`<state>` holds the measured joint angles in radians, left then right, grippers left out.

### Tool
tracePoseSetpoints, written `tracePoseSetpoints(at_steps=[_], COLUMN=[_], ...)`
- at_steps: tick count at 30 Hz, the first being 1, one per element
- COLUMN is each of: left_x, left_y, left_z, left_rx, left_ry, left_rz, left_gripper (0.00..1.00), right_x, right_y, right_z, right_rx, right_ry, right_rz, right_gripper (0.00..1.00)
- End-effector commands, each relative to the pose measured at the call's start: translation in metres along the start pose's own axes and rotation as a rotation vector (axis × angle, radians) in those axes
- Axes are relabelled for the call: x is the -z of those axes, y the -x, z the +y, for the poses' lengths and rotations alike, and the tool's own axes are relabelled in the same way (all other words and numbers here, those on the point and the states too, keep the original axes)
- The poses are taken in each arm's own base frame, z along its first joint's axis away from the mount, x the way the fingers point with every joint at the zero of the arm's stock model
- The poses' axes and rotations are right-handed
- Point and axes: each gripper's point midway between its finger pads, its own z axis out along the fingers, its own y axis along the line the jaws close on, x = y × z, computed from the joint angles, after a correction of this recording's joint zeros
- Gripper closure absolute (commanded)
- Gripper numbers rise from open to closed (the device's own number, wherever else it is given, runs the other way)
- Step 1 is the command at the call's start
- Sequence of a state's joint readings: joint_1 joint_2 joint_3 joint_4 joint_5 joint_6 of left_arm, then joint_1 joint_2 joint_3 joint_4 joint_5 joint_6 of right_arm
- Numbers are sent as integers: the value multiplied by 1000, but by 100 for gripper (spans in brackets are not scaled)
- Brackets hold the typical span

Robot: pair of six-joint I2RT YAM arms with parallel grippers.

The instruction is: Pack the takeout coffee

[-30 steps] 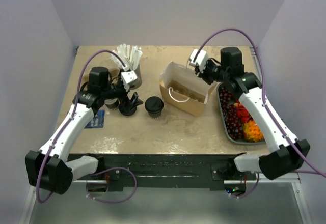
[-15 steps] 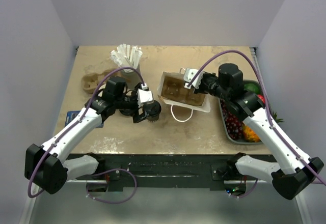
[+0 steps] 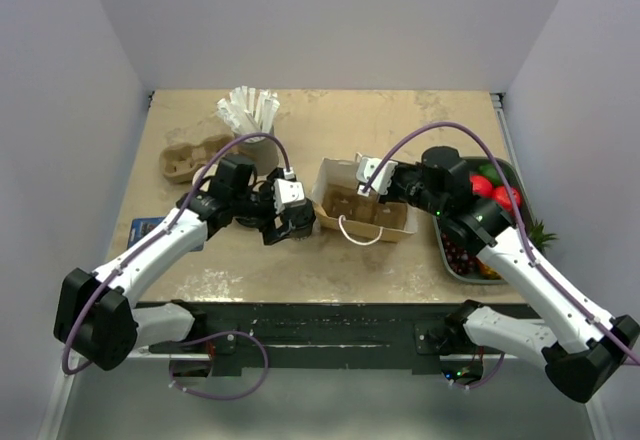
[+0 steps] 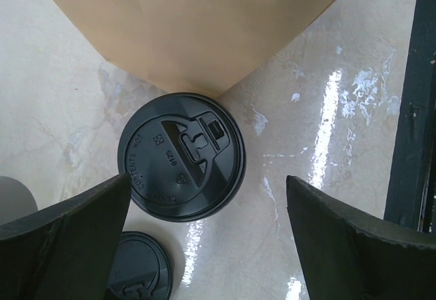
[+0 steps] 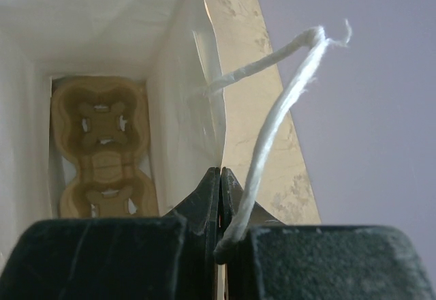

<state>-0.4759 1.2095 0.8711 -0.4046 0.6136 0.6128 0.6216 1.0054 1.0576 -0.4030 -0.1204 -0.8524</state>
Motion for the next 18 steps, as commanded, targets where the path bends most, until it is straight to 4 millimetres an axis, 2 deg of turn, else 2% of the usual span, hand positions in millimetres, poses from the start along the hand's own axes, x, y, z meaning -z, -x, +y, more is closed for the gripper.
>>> tracePoseSetpoints(at_steps=[1, 12, 18], left_x=[-9, -27, -26], left_y=[14, 9, 25], left_z=[6, 29, 27], left_rx=[-9, 81, 97], left_ry=[-8, 45, 13], left_rz=[-38, 9, -36], left_gripper=[0, 0, 0], right_x=[1, 0, 0], right_y=[14, 15, 14], right_z=[-21, -21, -20], right_rx=[-56, -74, -76], right_ry=[-65, -58, -50], right_rz=[-23, -20, -15], right_gripper=[100, 100, 100])
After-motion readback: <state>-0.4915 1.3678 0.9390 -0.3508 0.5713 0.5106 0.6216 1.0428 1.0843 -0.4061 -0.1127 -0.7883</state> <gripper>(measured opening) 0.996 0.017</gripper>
